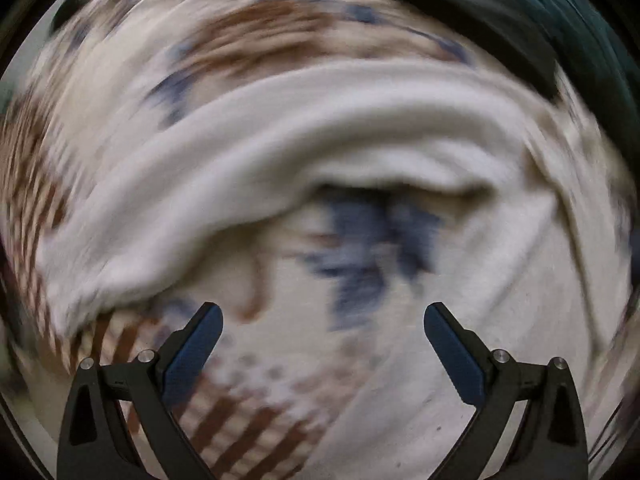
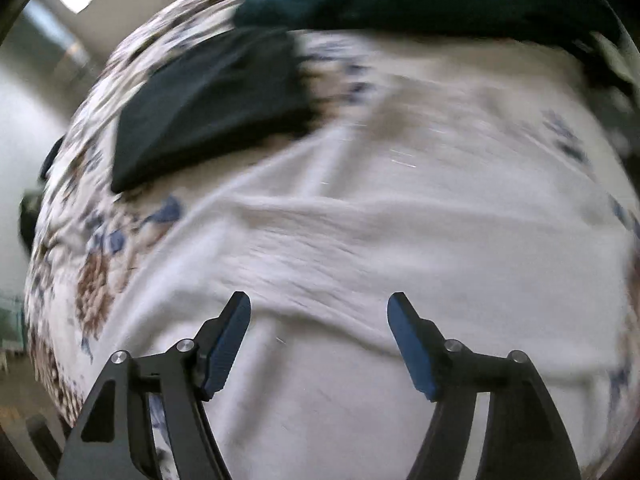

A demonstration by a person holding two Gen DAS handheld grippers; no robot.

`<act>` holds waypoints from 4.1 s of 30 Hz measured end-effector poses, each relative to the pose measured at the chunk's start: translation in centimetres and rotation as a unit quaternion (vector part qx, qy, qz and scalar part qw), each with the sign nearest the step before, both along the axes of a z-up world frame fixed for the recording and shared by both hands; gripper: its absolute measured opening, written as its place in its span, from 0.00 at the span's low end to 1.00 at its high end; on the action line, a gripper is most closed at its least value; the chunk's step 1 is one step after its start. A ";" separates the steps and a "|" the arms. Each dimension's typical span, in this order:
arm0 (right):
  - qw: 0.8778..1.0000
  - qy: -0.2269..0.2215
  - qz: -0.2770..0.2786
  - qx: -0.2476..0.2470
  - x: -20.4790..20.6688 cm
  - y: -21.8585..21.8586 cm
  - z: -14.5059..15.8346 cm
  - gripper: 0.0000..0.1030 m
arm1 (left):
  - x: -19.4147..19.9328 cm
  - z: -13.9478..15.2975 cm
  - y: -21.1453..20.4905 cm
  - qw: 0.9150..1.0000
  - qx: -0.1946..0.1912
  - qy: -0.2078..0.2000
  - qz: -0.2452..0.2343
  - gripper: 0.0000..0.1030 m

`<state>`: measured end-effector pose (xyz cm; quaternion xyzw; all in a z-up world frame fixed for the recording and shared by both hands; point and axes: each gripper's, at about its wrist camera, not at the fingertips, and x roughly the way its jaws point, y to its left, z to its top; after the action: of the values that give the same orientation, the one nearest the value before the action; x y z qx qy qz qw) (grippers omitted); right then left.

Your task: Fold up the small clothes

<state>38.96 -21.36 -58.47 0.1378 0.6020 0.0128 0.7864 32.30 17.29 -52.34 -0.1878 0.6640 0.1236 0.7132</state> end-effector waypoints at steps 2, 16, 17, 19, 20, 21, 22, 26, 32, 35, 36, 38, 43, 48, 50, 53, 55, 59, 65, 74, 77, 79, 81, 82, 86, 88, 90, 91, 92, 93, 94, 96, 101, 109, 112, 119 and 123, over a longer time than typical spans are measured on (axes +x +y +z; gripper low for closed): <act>0.999 0.014 -0.034 -0.009 -2.5 -2.4 0.6 0.71 | -2.1 -0.9 5.1 0.994 -0.054 0.017 0.095 1.00; 0.995 0.084 -0.063 -0.005 -8.7 -2.3 -2.5 0.71 | -13.9 -5.5 24.5 0.882 -0.079 -0.042 0.462 0.47; 0.995 0.082 -0.059 -0.011 -8.8 -1.8 -2.5 0.71 | -14.2 -5.3 24.3 0.882 -0.067 -0.046 0.465 0.30; 0.994 0.078 -0.060 -0.041 -8.8 -1.4 -2.0 0.71 | -13.8 -4.0 24.7 0.890 -0.037 -0.067 0.449 0.14; 0.993 0.077 -0.062 -0.068 -8.8 -1.3 -1.7 0.71 | -13.4 -3.2 24.7 0.895 -0.022 -0.079 0.438 0.13; 0.990 0.074 -0.065 -0.098 -8.7 -1.3 -1.3 0.71 | -12.8 -2.2 24.9 0.900 -0.005 -0.094 0.425 0.13; 0.988 0.073 -0.066 -0.120 -8.6 -1.4 -1.2 0.82 | -11.9 -0.9 24.7 0.910 0.020 -0.108 0.399 0.12; 0.981 0.060 -0.082 -0.163 -7.9 -3.4 -0.5 0.99 | -7.7 3.4 20.8 0.936 0.078 -0.156 0.306 0.12; 0.988 0.056 -0.109 -0.092 -8.0 -7.3 -0.6 0.99 | 1.8 9.1 12.5 0.960 0.094 -0.232 0.129 0.12; 0.988 0.065 -0.121 -0.074 -9.4 -9.9 -0.6 0.99 | 4.8 10.7 5.8 0.963 0.083 -0.252 0.049 0.12; 0.987 0.067 -0.127 -0.070 -10.0 -10.9 -0.5 0.99 | 5.9 11.3 2.7 0.963 0.070 -0.260 0.021 0.12; 0.986 0.074 -0.138 -0.060 -11.0 -13.5 -0.6 0.99 | 7.7 12.1 -4.2 0.962 0.046 -0.266 -0.038 0.12; 0.978 0.088 -0.183 -0.038 -12.9 -20.9 -1.2 0.99 | 10.3 10.9 -23.7 0.948 -0.045 -0.253 -0.189 0.12; 0.968 0.098 -0.229 -0.043 -14.4 -28.8 -1.7 0.99 | 9.1 7.9 -38.2 0.920 -0.070 -0.224 -0.314 0.12; 0.963 0.111 -0.242 -0.035 -15.3 -31.4 -2.4 0.99 | 8.4 6.3 -42.8 0.906 -0.062 -0.213 -0.361 0.12; 0.962 0.118 -0.242 -0.032 -16.3 -33.7 -3.1 0.99 | 8.1 4.0 -47.2 0.896 -0.042 -0.194 -0.398 0.13; 0.964 0.113 -0.240 -0.028 -17.0 -34.5 -3.0 0.99 | 8.3 2.3 -48.4 0.900 -0.055 -0.169 -0.398 0.20; 0.966 0.102 -0.237 -0.004 -18.3 -36.2 -2.6 0.99 | 9.0 2.6 -46.9 0.913 -0.108 -0.157 -0.361 0.74; 0.971 0.053 -0.225 0.054 -17.3 -36.8 0.0 0.97 | 8.4 6.8 -35.7 0.944 -0.093 -0.190 -0.253 0.92; 0.976 0.059 -0.177 0.116 -7.9 -32.3 -4.0 0.30 | 11.2 0.6 -19.1 0.973 0.125 -0.114 -0.156 0.93; 0.980 0.036 -0.174 0.093 -6.8 -31.4 -4.0 0.08 | 12.0 -0.7 -16.5 0.976 0.139 -0.106 -0.129 0.93; 0.985 0.009 -0.161 0.059 -6.7 -30.9 -2.8 0.07 | 12.2 -0.8 -15.6 0.978 0.136 -0.110 -0.116 0.93; 0.987 -0.012 -0.161 0.023 -6.7 -31.4 -1.6 0.07 | 12.6 -0.7 -15.4 0.978 0.134 -0.118 -0.108 0.93; 0.986 -0.011 -0.163 0.012 -6.7 -31.7 -1.5 0.07 | 12.8 -0.9 -15.5 0.978 0.134 -0.118 -0.109 0.93; 0.986 0.053 -0.155 0.020 -6.8 -32.8 -4.6 0.11 | 14.4 -3.8 -15.2 0.981 0.133 -0.089 -0.114 0.93; 0.980 0.093 -0.167 0.058 -6.8 -33.4 -6.1 0.28 | 14.7 -4.4 -14.7 0.985 0.111 -0.082 -0.104 0.93; 0.977 0.097 -0.177 0.064 -7.2 -33.9 -5.6 0.52 | 14.3 -3.1 -14.7 0.985 0.097 -0.097 -0.104 0.93; 0.977 0.089 -0.180 0.066 -7.7 -34.2 -4.6 0.65 | 13.8 -1.9 -15.0 0.983 0.090 -0.111 -0.112 0.93; 0.977 0.084 -0.183 0.065 -8.3 -34.4 -3.7 0.66 | 13.3 -0.8 -15.4 0.981 0.085 -0.120 -0.123 0.93; 0.977 0.084 -0.184 0.063 -8.8 -34.5 -2.9 0.67 | 12.5 0.3 -16.1 0.979 0.082 -0.126 -0.137 0.93; 0.977 0.087 -0.184 0.061 -9.4 -34.7 -2.2 0.67 | 11.4 1.5 -17.1 0.977 0.077 -0.129 -0.153 0.93; 0.976 0.093 -0.186 0.063 -11.0 -34.9 -0.3 0.70 | 9.1 3.4 -19.3 0.973 0.061 -0.132 -0.180 0.93; 0.980 0.111 -0.147 0.077 -14.8 -36.9 2.2 0.71 | 0.3 5.9 -29.4 0.958 0.014 -0.120 -0.261 0.93; 0.986 0.148 -0.057 0.048 -20.4 -43.7 2.7 0.71 | -14.9 2.9 -48.7 0.932 -0.034 -0.034 -0.359 0.93; 0.987 0.143 -0.050 0.049 -20.6 -46.5 2.4 0.71 | -18.4 0.3 -53.7 0.916 -0.020 -0.013 -0.400 0.93; 0.984 0.100 -0.027 0.147 -14.9 -47.4 -1.2 0.71 | -20.1 -4.0 -56.0 0.922 0.047 -0.006 -0.384 0.34; 0.975 0.085 -0.009 0.207 -9.7 -45.2 -4.1 0.71 | -19.4 -2.8 -54.6 0.929 0.045 -0.051 -0.363 0.06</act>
<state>29.28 -66.55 -62.57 0.3035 0.6494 0.1180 0.6872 12.87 -37.33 -55.18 0.0928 0.6434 -0.1235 0.7497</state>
